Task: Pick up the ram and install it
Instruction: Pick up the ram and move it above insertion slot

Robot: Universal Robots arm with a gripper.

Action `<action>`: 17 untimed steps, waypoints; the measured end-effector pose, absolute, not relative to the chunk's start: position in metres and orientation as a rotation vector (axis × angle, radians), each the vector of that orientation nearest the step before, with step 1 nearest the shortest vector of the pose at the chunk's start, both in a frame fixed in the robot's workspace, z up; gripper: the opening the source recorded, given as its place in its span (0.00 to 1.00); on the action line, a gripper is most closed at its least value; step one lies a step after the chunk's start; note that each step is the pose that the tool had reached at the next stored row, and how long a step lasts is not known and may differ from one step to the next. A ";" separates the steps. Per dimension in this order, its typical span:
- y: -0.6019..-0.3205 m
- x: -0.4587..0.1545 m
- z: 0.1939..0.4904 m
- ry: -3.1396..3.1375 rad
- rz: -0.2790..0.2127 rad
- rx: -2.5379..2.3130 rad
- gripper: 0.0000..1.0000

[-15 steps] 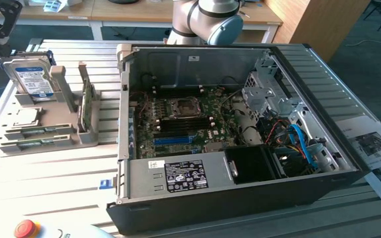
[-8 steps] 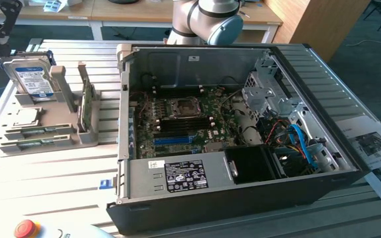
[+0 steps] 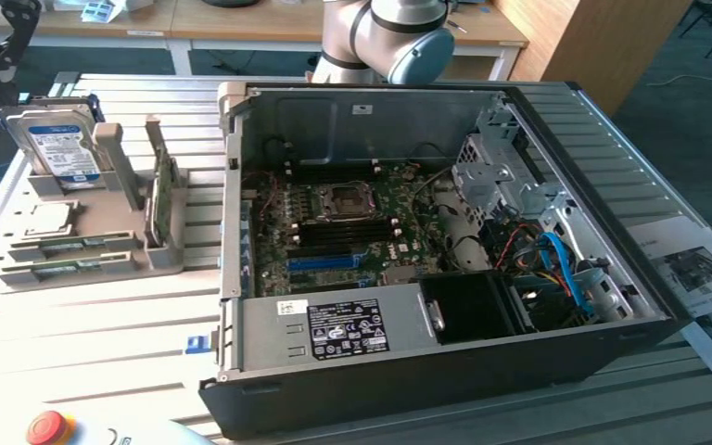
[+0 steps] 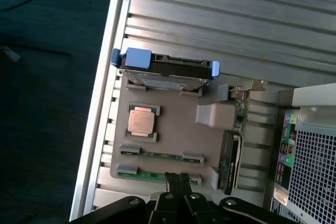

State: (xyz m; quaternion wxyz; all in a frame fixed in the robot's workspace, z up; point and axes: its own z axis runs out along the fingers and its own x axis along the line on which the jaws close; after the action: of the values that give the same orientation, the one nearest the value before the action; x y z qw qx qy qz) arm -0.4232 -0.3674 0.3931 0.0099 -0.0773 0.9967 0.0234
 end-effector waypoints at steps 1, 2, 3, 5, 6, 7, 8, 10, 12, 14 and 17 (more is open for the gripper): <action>-0.367 -0.423 0.393 3.110 0.073 -0.265 0.10; -0.367 -0.423 0.393 3.108 0.073 -0.291 0.10; -0.367 -0.423 0.393 3.106 0.074 -0.316 0.10; -0.367 -0.423 0.393 3.102 0.074 -0.364 0.10; -0.367 -0.423 0.393 3.099 0.074 -0.388 0.10; -0.367 -0.423 0.393 3.096 0.075 -0.413 0.10; -0.367 -0.423 0.393 3.093 0.075 -0.440 0.10; -0.367 -0.423 0.393 3.086 0.075 -0.493 0.10; -0.367 -0.423 0.393 3.077 0.076 -0.548 0.10; -0.367 -0.423 0.393 3.067 0.076 -0.606 0.10; -0.367 -0.423 0.393 3.051 0.077 -0.688 0.10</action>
State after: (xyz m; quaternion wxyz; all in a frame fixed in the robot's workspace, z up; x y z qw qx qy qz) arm -0.4232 -0.3674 0.3931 0.0064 -0.2198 0.9752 0.0245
